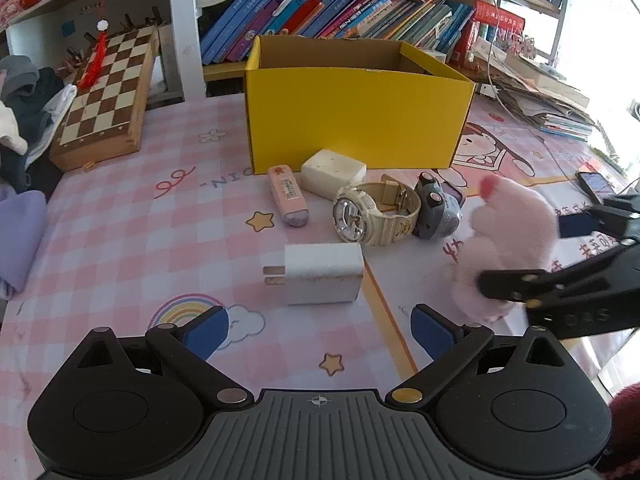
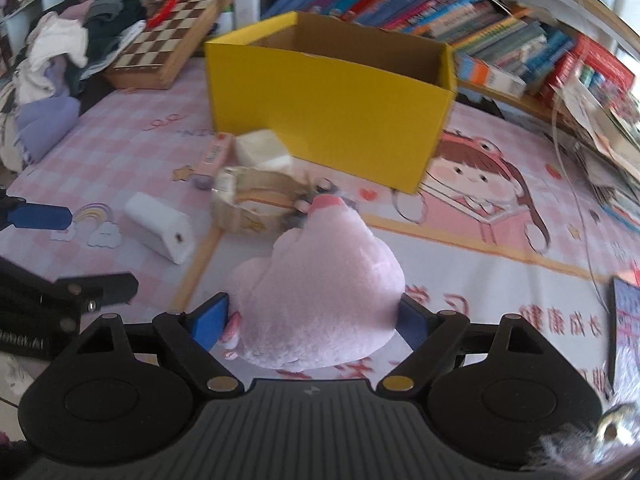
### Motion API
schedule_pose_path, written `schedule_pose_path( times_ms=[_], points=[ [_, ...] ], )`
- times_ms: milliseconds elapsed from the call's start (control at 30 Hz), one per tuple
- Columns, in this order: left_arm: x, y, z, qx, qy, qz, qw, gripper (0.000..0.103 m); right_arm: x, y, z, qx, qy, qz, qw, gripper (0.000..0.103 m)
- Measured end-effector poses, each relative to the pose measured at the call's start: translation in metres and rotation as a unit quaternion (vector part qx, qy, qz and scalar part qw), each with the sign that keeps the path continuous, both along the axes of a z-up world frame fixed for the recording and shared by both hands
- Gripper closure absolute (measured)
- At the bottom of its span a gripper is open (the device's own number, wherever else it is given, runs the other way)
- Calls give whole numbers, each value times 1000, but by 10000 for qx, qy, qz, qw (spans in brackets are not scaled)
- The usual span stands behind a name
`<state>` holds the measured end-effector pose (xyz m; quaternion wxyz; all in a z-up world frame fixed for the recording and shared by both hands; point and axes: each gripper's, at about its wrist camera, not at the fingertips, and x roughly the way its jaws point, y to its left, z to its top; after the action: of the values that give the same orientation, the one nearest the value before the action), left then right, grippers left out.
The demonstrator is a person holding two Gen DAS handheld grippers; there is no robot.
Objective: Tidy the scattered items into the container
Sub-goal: 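Grasp the pink plush pig with the right gripper, then grasp the white charger with the left gripper while the right gripper holds the plush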
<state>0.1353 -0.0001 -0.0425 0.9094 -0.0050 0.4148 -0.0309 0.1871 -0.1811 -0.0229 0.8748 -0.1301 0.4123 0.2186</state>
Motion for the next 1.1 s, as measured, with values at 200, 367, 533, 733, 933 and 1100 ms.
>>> schedule_pose_path(
  times_ms=[200, 367, 533, 733, 933, 1100],
  points=[
    [10, -12, -5, 182, -36, -26, 9998, 4, 0, -20, -1, 18, 54, -174, 9998, 17],
    [15, -17, -8, 294, -37, 28, 9996, 5, 2, -28, -1, 25, 84, -218, 9997, 17],
    [20, -18, -11, 382, -37, 153, 9991, 5, 6, -35, -3, 31, 132, -244, 9996, 17],
    [26, -17, -17, 432, 3, 312, 9986, 8, 10, -39, -5, 11, 164, -199, 9997, 17],
    [30, -18, -23, 470, 39, 371, 9982, 9, 13, -42, -6, -12, 179, -134, 9997, 17],
    [31, -20, -24, 501, 12, 416, 9979, 15, 14, -45, -6, 4, 186, -96, 9998, 17]
  ],
)
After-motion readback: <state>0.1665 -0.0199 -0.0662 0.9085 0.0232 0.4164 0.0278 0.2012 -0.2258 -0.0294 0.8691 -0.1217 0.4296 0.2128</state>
